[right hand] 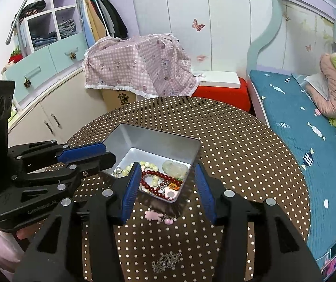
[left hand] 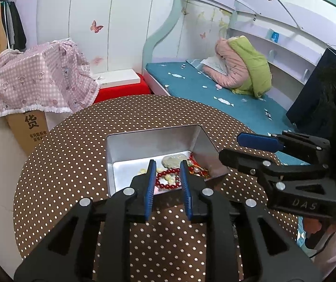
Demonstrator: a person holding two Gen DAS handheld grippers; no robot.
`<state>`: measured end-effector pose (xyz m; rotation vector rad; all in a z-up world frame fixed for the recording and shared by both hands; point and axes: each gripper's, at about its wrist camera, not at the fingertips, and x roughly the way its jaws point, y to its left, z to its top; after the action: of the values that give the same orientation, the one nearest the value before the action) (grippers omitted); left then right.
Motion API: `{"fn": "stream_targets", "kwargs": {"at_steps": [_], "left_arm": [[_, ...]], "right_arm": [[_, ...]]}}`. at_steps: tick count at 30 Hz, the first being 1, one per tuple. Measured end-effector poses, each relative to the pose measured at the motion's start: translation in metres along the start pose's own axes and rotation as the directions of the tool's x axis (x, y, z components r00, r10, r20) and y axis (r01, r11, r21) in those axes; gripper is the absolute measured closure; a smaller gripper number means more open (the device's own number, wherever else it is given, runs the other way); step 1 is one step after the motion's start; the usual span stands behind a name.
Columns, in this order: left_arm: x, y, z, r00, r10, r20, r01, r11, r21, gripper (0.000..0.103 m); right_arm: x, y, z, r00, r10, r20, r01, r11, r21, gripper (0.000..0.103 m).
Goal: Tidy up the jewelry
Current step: 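Grasp the silver chain charm with the left tool while the right moves to a pink charm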
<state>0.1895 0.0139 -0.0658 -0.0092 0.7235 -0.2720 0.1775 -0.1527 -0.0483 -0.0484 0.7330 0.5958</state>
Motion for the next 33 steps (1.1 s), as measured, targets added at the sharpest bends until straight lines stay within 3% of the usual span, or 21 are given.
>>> {"fn": "stream_targets", "kwargs": {"at_steps": [5,7,17,24,29,33], "left_arm": [[-0.01,-0.014,-0.01,1.0,-0.022,-0.002,0.022,0.999,0.034,0.072],[-0.014,-0.024,-0.017,1.0,-0.03,-0.003,0.03,0.998,0.057,0.058],[0.006,-0.067,-0.051,0.991,-0.063,-0.117,0.075,0.992,0.103,0.058],[0.03,-0.093,-0.063,0.978,-0.087,-0.191,0.115,0.983,0.14,0.058],[0.048,-0.107,-0.067,0.973,-0.059,-0.222,0.099,0.98,0.172,0.059],[0.061,-0.114,-0.068,0.968,-0.025,-0.251,0.074,0.979,0.188,0.075]], "right_arm": [[-0.013,-0.013,-0.013,1.0,-0.029,0.004,0.029,0.999,0.039,0.057],[-0.02,-0.019,-0.02,0.999,-0.039,0.007,0.039,0.998,0.05,0.056],[-0.035,-0.052,-0.071,0.994,-0.093,-0.053,0.099,0.985,0.142,0.052],[-0.034,-0.059,-0.095,0.993,-0.075,-0.094,0.091,0.98,0.175,0.052],[-0.033,-0.064,-0.105,0.993,-0.061,-0.104,0.081,0.977,0.196,0.052],[-0.034,-0.066,-0.108,0.993,-0.055,-0.105,0.075,0.977,0.199,0.052]]}}
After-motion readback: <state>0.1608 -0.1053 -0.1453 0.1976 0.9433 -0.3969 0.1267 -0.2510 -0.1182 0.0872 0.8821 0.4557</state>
